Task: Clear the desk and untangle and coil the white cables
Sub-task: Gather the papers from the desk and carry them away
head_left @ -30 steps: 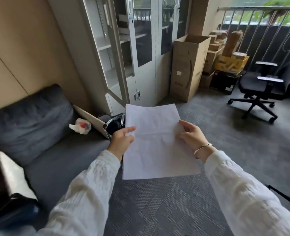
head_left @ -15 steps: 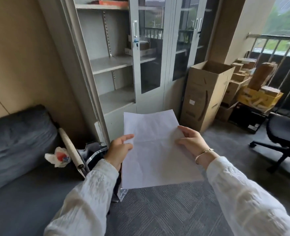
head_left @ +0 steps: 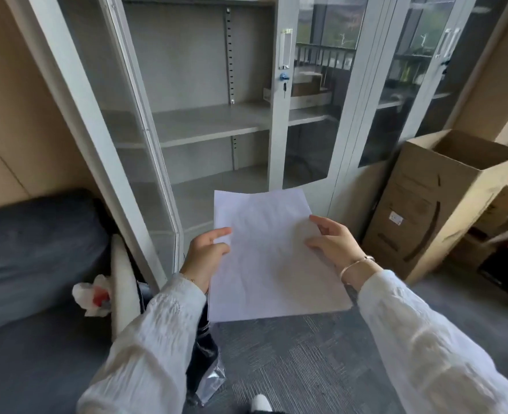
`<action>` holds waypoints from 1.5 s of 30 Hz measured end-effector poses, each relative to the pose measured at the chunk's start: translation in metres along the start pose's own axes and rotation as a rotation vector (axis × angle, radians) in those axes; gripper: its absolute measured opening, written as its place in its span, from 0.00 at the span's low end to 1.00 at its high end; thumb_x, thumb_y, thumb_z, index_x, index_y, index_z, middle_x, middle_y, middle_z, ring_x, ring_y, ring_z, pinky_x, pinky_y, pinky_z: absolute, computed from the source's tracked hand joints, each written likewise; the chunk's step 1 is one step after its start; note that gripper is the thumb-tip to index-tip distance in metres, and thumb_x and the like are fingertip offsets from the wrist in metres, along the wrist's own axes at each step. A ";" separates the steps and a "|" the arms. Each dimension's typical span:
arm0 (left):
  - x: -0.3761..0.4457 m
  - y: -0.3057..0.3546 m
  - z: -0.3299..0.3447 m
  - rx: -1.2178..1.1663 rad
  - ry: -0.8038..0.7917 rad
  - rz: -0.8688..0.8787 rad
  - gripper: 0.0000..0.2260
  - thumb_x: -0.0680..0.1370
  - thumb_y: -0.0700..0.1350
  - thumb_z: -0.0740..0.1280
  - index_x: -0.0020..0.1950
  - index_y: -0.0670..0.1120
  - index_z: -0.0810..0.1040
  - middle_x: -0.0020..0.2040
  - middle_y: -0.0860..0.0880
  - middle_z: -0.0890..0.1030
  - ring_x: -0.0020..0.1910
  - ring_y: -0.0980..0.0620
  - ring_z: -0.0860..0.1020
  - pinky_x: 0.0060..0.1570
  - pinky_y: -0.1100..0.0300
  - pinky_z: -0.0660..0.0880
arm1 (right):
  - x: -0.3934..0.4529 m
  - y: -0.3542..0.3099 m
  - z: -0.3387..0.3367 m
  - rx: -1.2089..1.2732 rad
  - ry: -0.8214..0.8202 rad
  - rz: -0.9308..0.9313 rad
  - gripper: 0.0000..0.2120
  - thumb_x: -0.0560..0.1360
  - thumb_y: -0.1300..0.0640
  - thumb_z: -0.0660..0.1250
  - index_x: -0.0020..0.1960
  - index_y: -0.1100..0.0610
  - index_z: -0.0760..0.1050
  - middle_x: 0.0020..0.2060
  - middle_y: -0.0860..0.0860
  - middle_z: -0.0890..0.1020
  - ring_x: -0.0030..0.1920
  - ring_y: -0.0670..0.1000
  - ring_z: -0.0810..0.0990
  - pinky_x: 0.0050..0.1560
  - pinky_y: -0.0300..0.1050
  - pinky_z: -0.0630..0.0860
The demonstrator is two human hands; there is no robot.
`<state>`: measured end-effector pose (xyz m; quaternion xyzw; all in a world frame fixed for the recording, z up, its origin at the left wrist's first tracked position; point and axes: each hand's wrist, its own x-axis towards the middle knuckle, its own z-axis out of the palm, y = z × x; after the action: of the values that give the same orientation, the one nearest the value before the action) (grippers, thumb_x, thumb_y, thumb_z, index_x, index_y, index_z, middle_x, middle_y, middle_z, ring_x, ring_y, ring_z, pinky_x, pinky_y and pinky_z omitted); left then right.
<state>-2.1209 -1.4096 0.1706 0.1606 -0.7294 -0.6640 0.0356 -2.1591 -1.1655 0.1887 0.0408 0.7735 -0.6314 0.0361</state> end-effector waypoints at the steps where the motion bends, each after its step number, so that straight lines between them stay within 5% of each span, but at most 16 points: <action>1: 0.023 0.008 0.002 -0.008 0.022 0.002 0.18 0.72 0.34 0.65 0.52 0.55 0.82 0.43 0.46 0.79 0.38 0.48 0.72 0.39 0.59 0.68 | 0.030 -0.007 0.004 -0.012 -0.020 -0.001 0.28 0.70 0.69 0.69 0.68 0.55 0.73 0.56 0.50 0.81 0.48 0.51 0.81 0.55 0.48 0.79; 7: 0.132 0.051 -0.004 -0.022 0.149 0.063 0.18 0.73 0.34 0.65 0.52 0.56 0.82 0.59 0.47 0.80 0.55 0.49 0.79 0.57 0.55 0.74 | 0.160 -0.060 0.036 -0.014 -0.130 -0.083 0.28 0.72 0.70 0.68 0.69 0.55 0.71 0.59 0.51 0.79 0.51 0.51 0.80 0.52 0.40 0.77; 11: 0.198 0.078 -0.014 -0.021 0.238 0.074 0.18 0.74 0.34 0.65 0.51 0.56 0.82 0.59 0.46 0.81 0.53 0.47 0.80 0.59 0.50 0.75 | 0.239 -0.082 0.065 0.021 -0.188 -0.112 0.29 0.70 0.70 0.69 0.69 0.55 0.72 0.63 0.53 0.78 0.58 0.52 0.80 0.58 0.48 0.78; 14: 0.242 0.093 -0.023 -0.028 0.289 0.085 0.17 0.74 0.34 0.66 0.55 0.53 0.82 0.61 0.48 0.80 0.59 0.48 0.78 0.61 0.54 0.74 | 0.287 -0.103 0.087 0.050 -0.225 -0.121 0.28 0.71 0.72 0.67 0.69 0.58 0.71 0.59 0.52 0.79 0.50 0.50 0.80 0.46 0.37 0.78; 17: 0.282 0.105 -0.029 -0.012 0.333 0.097 0.17 0.75 0.34 0.66 0.60 0.47 0.81 0.60 0.47 0.79 0.59 0.49 0.77 0.58 0.60 0.73 | 0.334 -0.119 0.108 0.040 -0.259 -0.147 0.27 0.72 0.73 0.66 0.69 0.59 0.71 0.58 0.52 0.80 0.44 0.47 0.78 0.38 0.30 0.75; 22: 0.365 0.124 -0.046 0.110 0.402 0.108 0.18 0.74 0.35 0.68 0.63 0.47 0.79 0.65 0.47 0.75 0.59 0.53 0.74 0.42 0.71 0.68 | 0.430 -0.146 0.151 -0.041 -0.315 -0.215 0.29 0.71 0.72 0.67 0.71 0.59 0.70 0.63 0.51 0.76 0.63 0.50 0.76 0.45 0.31 0.73; 26: 0.428 0.147 -0.063 0.170 0.485 0.048 0.18 0.74 0.36 0.70 0.62 0.47 0.79 0.64 0.48 0.75 0.60 0.52 0.74 0.49 0.65 0.68 | 0.503 -0.175 0.189 -0.081 -0.372 -0.243 0.29 0.71 0.72 0.66 0.71 0.60 0.69 0.67 0.55 0.74 0.61 0.50 0.76 0.34 0.23 0.71; 30: 0.475 0.159 -0.077 0.283 0.489 -0.015 0.19 0.74 0.35 0.70 0.64 0.45 0.78 0.65 0.45 0.74 0.63 0.50 0.73 0.54 0.63 0.68 | 0.557 -0.189 0.222 -0.195 -0.419 -0.250 0.29 0.71 0.70 0.67 0.71 0.58 0.68 0.69 0.56 0.72 0.51 0.46 0.74 0.42 0.37 0.73; 45: 0.575 0.157 -0.098 0.472 0.473 -0.148 0.22 0.74 0.34 0.70 0.67 0.44 0.75 0.68 0.44 0.73 0.65 0.47 0.73 0.54 0.63 0.68 | 0.642 -0.189 0.284 -0.593 -0.359 -0.244 0.28 0.71 0.65 0.69 0.71 0.59 0.69 0.64 0.56 0.76 0.65 0.56 0.74 0.61 0.40 0.69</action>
<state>-2.6682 -1.6552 0.2435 0.3664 -0.8209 -0.4220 0.1173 -2.8164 -1.4697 0.2468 -0.1756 0.9033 -0.3767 0.1061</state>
